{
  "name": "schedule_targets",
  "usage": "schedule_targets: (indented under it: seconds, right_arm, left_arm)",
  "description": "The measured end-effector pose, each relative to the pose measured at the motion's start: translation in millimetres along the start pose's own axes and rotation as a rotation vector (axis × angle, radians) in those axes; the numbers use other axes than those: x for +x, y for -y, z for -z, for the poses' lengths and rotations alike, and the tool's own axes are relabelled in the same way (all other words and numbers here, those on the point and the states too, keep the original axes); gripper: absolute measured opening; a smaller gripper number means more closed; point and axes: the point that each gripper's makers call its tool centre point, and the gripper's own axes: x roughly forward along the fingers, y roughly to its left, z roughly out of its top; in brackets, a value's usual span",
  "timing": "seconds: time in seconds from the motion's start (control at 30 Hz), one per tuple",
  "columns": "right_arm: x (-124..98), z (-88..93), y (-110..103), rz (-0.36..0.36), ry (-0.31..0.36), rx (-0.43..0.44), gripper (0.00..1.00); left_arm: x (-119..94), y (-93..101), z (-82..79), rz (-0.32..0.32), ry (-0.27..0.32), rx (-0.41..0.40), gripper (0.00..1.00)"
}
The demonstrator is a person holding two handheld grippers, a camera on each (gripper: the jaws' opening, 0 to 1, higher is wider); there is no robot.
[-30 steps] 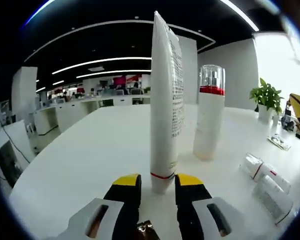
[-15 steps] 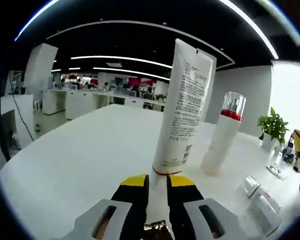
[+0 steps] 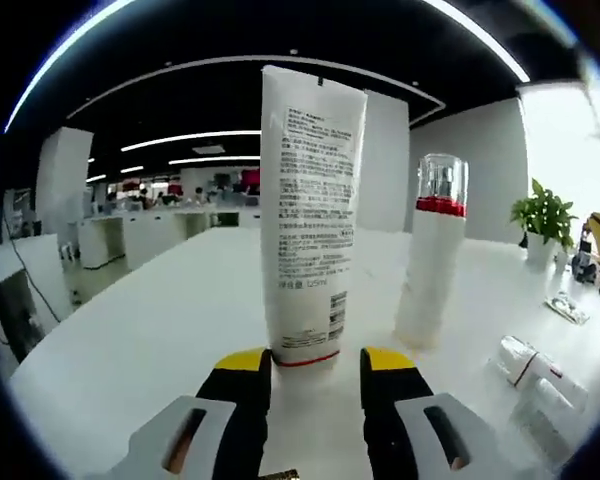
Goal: Arrange the skincare products in the storage area until every visible bottle or jar stands upright without overlapping.
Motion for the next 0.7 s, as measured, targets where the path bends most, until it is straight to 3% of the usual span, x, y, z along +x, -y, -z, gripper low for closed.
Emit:
schedule_targets:
  seconds: [0.13, 0.33, 0.37, 0.7]
  right_arm:
    - [-0.2, 0.1, 0.2, 0.002, 0.001, 0.0, 0.0]
    - [-0.2, 0.1, -0.8, -0.001, 0.002, -0.013, 0.0]
    - [0.8, 0.3, -1.9, -0.004, 0.003, -0.022, 0.0]
    - [1.0, -4.5, -4.1, -0.005, 0.012, -0.038, 0.0]
  left_arm:
    - [5.2, 11.4, 0.3, 0.028, -0.015, 0.019, 0.38]
    - [12.5, 11.1, 4.0, -0.04, -0.046, 0.128, 0.29]
    - [14.0, 13.4, 1.0, -0.033, -0.031, 0.147, 0.29]
    - [18.3, 15.9, 1.4, -0.101, -0.05, 0.128, 0.29]
